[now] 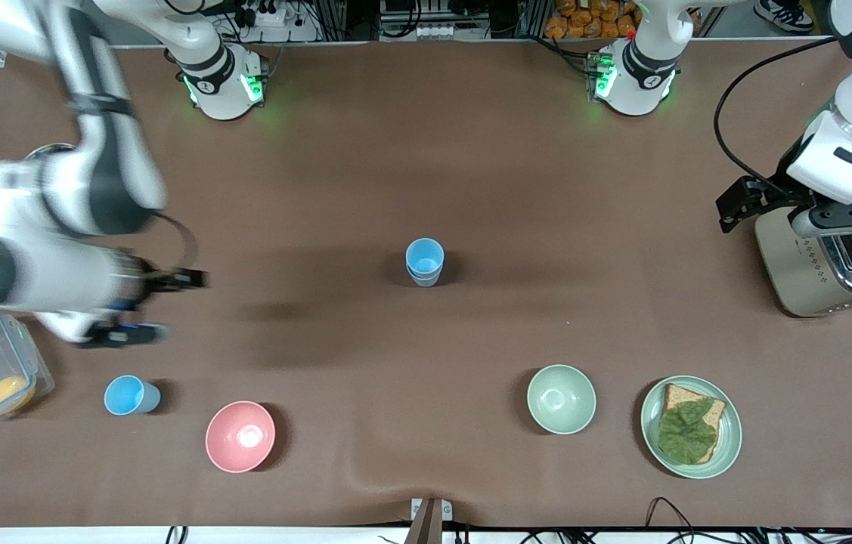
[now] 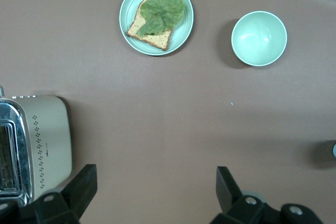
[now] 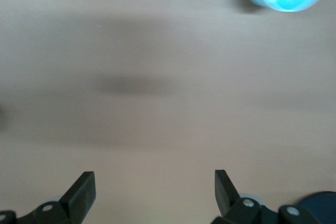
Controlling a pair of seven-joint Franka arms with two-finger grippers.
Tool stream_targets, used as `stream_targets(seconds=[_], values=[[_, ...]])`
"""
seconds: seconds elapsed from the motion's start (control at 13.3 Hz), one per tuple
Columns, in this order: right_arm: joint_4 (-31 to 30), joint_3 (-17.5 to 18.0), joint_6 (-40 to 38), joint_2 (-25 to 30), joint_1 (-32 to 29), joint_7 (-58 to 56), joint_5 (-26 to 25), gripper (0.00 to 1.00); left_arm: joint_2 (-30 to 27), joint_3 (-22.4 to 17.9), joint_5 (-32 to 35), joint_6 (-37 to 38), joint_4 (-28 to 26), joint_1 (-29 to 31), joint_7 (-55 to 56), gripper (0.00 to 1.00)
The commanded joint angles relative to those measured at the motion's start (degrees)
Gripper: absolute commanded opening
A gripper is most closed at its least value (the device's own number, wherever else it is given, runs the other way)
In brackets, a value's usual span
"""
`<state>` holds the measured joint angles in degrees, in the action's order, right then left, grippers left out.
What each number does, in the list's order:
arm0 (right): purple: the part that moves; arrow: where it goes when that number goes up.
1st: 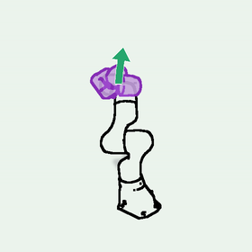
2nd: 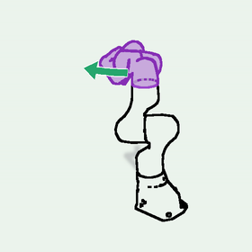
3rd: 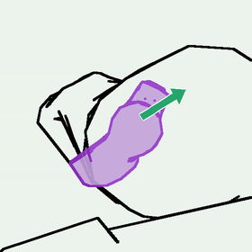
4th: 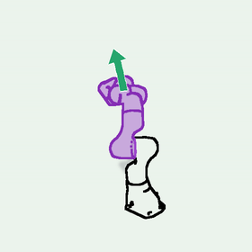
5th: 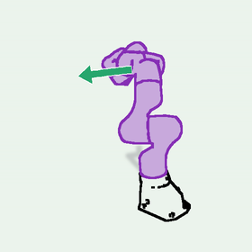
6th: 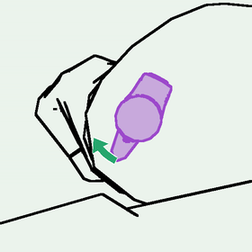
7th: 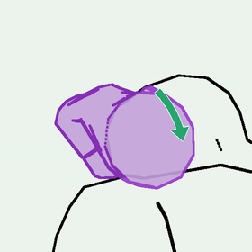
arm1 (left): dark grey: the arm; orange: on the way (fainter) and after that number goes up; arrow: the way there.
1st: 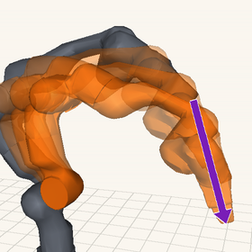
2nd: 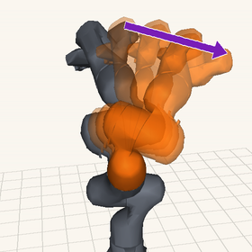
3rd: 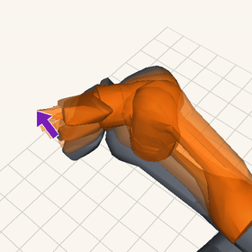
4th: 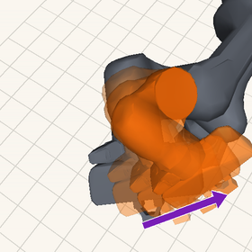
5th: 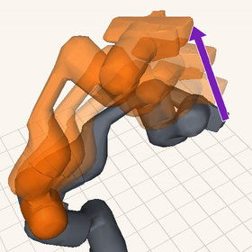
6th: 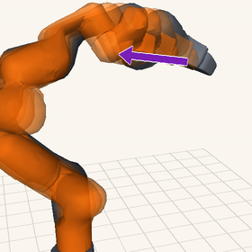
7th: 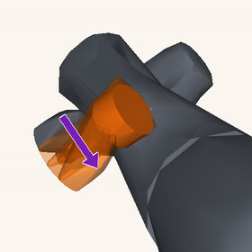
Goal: Stack blue cups with both arms
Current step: 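Open the right gripper and draw it back from the stacked cups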
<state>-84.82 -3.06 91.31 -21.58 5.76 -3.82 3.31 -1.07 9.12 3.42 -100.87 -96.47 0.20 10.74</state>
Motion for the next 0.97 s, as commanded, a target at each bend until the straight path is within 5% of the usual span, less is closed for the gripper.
stream_targets(seconds=[0.0, 0.45, 0.9], values=[[-4.4, 1.5, -3.0, 9.5, -5.5, -3.7, -0.8, 1.00, -0.3, -1.0, -1.7, 2.9, 1.5, -0.4, -3.4, 1.00], [-4.2, 1.9, -7.2, 19.9, -6.8, 5.0, -0.9, 1.00, 2.7, -1.3, -3.5, 10.3, 7.5, -0.4, -3.4, 1.00], [-4.2, 1.7, -8.9, 21.2, -7.2, 5.2, -3.1, 1.00, 2.8, -3.4, -5.4, 11.1, 7.7, -0.6, -3.3, 1.00]])
